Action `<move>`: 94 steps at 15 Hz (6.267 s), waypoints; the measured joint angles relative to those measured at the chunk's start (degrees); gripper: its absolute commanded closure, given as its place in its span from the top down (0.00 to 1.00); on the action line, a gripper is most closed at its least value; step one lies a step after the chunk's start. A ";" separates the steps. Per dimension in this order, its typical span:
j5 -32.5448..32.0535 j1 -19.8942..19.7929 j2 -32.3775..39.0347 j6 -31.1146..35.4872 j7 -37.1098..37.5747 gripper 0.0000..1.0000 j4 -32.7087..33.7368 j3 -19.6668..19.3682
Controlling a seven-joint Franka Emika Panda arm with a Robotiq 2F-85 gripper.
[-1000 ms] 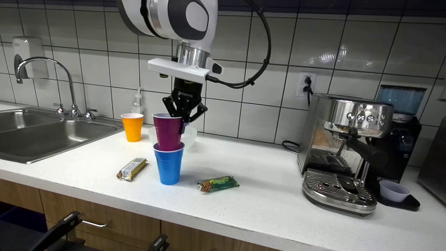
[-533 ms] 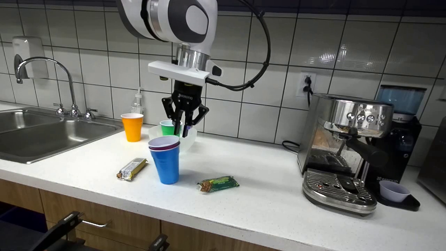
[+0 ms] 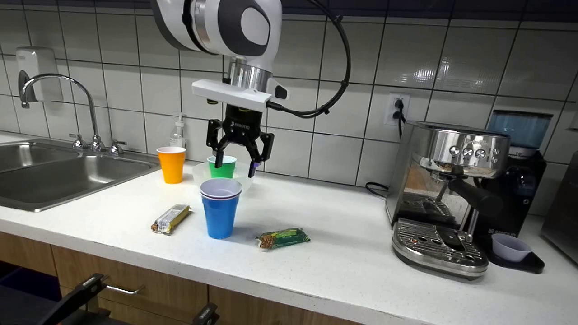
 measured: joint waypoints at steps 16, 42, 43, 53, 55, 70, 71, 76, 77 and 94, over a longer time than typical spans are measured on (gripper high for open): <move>0.00 0.05 3.25 4.24 4.13 1.00 3.27 1.73; -0.24 1.14 12.37 8.35 9.45 1.00 11.69 4.49; -0.24 1.14 12.37 8.35 9.45 1.00 11.69 4.49; -0.24 1.14 12.63 8.35 9.45 1.00 11.75 5.04; -0.24 1.17 12.80 8.35 9.45 1.00 12.03 5.45; 0.72 2.44 21.30 9.43 15.88 1.00 20.84 8.34; 0.73 2.66 22.19 9.73 17.03 1.00 21.64 8.34; 1.20 3.29 24.84 11.06 20.43 1.00 24.42 8.48; 1.21 3.41 25.09 11.22 21.13 1.00 24.75 8.48; 1.21 4.80 26.65 11.74 29.17 1.00 26.93 8.23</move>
